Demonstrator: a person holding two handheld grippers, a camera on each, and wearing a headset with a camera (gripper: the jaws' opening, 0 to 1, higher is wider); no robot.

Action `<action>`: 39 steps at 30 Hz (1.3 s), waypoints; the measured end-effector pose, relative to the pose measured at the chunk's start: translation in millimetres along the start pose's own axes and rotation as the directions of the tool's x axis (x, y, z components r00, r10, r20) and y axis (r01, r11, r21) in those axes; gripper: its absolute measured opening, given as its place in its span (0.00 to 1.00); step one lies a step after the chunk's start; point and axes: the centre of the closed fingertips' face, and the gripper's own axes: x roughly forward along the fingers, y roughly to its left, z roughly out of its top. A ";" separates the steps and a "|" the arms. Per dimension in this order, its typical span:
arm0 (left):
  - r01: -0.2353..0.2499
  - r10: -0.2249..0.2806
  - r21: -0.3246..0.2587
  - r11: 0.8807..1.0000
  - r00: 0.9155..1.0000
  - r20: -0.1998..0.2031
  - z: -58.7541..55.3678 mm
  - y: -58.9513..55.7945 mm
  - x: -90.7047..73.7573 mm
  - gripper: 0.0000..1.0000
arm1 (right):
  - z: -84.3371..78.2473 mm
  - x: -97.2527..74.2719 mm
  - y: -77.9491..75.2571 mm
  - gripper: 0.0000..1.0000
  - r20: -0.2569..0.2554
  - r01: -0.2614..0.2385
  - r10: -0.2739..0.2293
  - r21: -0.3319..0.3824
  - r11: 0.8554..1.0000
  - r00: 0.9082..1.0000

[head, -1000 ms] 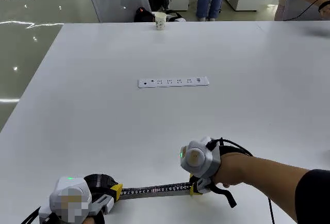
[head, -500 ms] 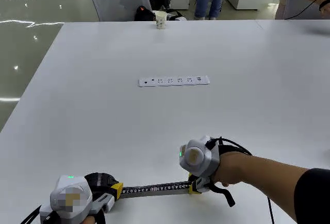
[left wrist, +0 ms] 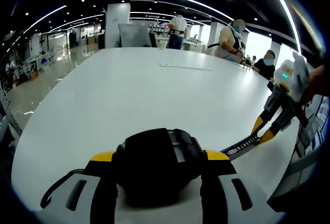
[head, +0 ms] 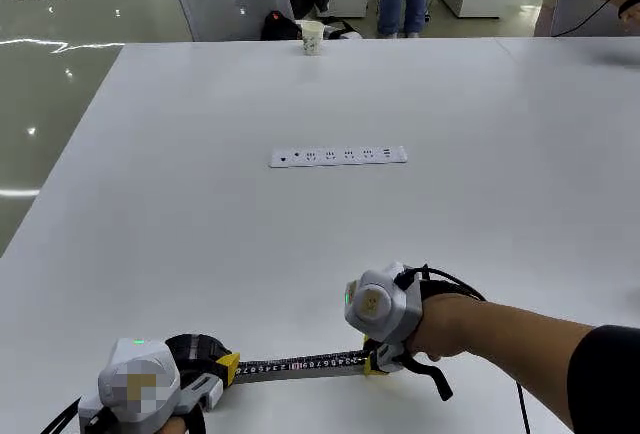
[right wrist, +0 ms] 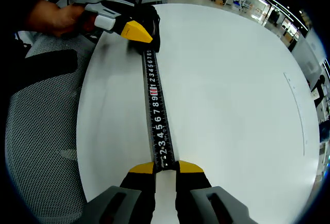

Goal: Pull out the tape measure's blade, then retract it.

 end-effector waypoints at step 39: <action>0.004 -0.005 0.000 1.000 1.000 -0.009 0.0 0.4 -0.4 0.60 | 9.8 3.7 0.3 0.11 0.009 -0.001 0.001 -0.001 1.000 1.000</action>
